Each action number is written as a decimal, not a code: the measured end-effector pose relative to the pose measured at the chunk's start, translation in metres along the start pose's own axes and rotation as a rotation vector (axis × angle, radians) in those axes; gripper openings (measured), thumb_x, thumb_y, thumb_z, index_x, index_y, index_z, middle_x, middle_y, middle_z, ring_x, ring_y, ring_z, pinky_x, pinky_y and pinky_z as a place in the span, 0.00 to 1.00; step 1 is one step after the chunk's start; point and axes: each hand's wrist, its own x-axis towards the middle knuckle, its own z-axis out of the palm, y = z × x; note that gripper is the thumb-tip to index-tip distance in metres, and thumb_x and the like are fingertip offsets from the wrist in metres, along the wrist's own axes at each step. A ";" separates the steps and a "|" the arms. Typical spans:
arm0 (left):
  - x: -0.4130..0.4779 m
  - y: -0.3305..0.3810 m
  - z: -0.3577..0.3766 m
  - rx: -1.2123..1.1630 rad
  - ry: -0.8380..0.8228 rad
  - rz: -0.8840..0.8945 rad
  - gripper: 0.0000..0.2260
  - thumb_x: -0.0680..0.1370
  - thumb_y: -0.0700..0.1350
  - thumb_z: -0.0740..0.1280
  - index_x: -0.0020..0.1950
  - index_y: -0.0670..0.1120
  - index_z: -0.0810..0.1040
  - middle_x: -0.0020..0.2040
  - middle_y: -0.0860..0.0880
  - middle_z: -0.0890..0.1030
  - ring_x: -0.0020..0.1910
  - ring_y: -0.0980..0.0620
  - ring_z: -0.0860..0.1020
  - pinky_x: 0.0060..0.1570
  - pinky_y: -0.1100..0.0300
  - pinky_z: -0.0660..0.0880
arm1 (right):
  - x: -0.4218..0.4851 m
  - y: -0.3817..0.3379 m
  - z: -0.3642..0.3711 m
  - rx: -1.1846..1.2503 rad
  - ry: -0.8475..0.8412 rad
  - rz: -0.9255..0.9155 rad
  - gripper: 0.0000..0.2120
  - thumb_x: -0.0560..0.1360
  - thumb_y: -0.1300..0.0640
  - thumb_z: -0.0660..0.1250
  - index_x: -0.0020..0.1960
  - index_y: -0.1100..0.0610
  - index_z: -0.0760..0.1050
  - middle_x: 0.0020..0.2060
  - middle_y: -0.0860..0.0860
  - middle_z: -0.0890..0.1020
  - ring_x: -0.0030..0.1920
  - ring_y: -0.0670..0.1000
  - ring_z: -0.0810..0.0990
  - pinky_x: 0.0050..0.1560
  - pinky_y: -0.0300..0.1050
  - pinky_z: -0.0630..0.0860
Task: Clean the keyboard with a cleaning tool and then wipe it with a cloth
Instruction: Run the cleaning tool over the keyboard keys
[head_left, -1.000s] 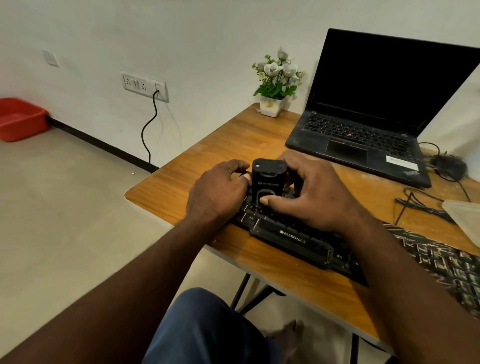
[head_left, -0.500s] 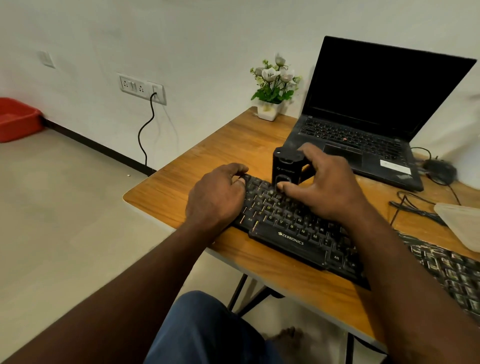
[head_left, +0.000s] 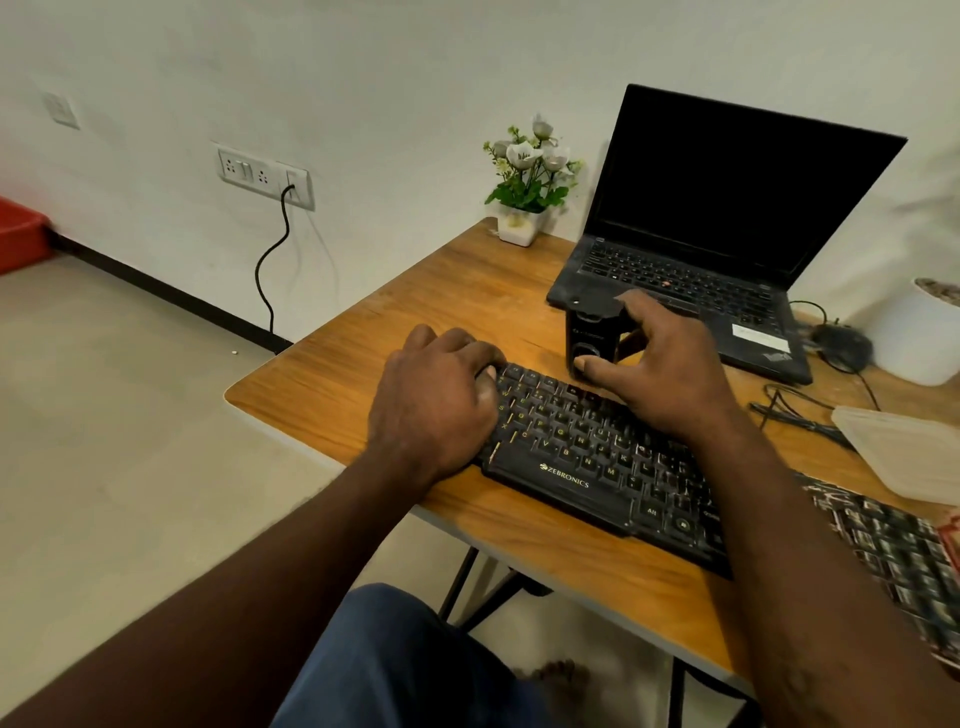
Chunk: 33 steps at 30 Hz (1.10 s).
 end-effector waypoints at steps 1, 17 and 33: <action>0.000 0.000 0.000 -0.003 0.000 0.001 0.19 0.80 0.53 0.55 0.63 0.55 0.81 0.60 0.55 0.81 0.55 0.55 0.68 0.54 0.49 0.73 | 0.000 0.001 0.000 -0.017 0.027 0.004 0.24 0.71 0.51 0.80 0.64 0.49 0.76 0.55 0.45 0.84 0.49 0.46 0.82 0.46 0.39 0.75; -0.004 0.007 0.002 0.062 0.061 0.143 0.15 0.80 0.53 0.61 0.61 0.52 0.83 0.52 0.53 0.81 0.52 0.52 0.72 0.51 0.51 0.70 | -0.004 -0.002 0.002 0.172 -0.036 -0.044 0.23 0.71 0.52 0.80 0.63 0.48 0.78 0.51 0.42 0.84 0.47 0.40 0.82 0.49 0.40 0.81; -0.005 0.009 0.002 0.049 0.022 0.187 0.17 0.81 0.54 0.58 0.61 0.52 0.83 0.50 0.53 0.82 0.51 0.51 0.73 0.51 0.50 0.71 | -0.008 0.005 -0.005 0.216 -0.128 -0.126 0.23 0.71 0.53 0.79 0.64 0.50 0.79 0.48 0.42 0.83 0.45 0.42 0.80 0.41 0.32 0.73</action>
